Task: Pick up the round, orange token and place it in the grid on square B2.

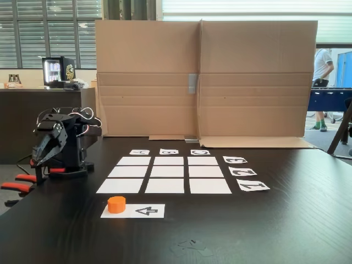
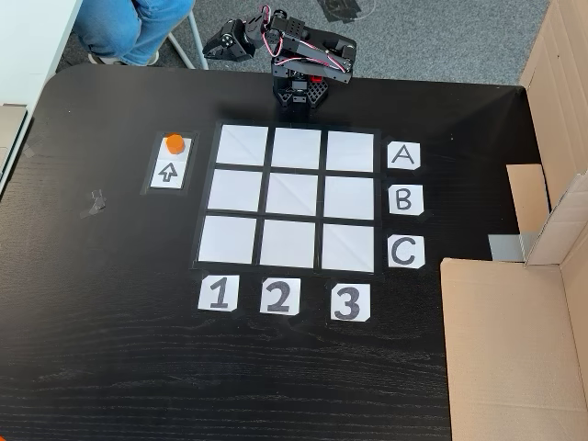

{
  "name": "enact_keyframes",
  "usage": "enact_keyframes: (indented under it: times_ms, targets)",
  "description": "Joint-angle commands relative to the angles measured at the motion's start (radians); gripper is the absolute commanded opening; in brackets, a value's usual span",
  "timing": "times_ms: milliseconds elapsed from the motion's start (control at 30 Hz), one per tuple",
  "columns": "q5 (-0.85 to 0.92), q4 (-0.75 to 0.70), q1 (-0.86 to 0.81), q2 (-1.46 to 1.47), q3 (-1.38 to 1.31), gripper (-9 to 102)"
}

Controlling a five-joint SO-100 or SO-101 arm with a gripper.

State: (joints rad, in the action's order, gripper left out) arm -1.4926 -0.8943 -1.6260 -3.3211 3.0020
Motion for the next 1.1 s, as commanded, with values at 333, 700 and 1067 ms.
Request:
enact_keyframes:
  times_ms: [333, 700, 1067]
  targets:
    - [-0.041, -0.005, -0.061, -0.014, -0.003, -1]
    - [-0.028, 0.002, -0.049, 0.003, -0.012, -1]
    - [-0.003, -0.04, 0.038, 0.244, -0.236, -1]
